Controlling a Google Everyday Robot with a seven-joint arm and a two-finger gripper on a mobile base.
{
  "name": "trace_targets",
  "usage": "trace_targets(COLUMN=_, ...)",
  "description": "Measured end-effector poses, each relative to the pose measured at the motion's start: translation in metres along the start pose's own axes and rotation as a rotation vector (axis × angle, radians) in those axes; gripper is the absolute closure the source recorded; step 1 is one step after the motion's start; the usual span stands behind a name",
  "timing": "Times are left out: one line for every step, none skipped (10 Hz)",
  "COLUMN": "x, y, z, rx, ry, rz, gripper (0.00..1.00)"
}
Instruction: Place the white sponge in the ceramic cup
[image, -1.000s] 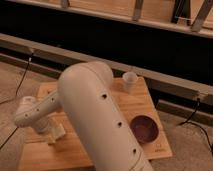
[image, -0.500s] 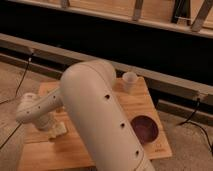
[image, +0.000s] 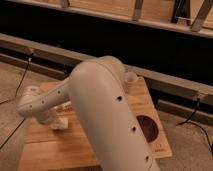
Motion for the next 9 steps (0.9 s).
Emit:
trace_targets(x=0.003, y=-0.005, z=-0.005, rx=0.009, ry=-0.004, rz=0.022, gripper=1.00)
trace_targets(x=0.008, y=-0.012, z=-0.014, rx=0.025, ry=-0.011, rz=0.056, gripper=1.00)
trace_targets(x=0.014, y=-0.023, z=-0.027, rx=0.045, ry=-0.023, rz=0.105, gripper=1.00)
trace_targets(x=0.019, y=-0.031, z=-0.036, rx=0.060, ry=-0.036, rz=0.145, gripper=1.00)
trace_targets(x=0.022, y=-0.042, z=-0.048, rx=0.075, ry=-0.060, rz=0.194, gripper=1.00)
trace_targets(x=0.028, y=-0.056, z=-0.065, rx=0.093, ry=-0.098, rz=0.262, gripper=1.00)
trace_targets(x=0.032, y=-0.066, z=-0.076, rx=0.106, ry=-0.127, rz=0.309, gripper=1.00)
trace_targets(x=0.037, y=-0.076, z=-0.086, rx=0.117, ry=-0.153, rz=0.354, gripper=1.00)
trace_targets(x=0.042, y=-0.085, z=-0.094, rx=0.126, ry=-0.174, rz=0.391, gripper=1.00)
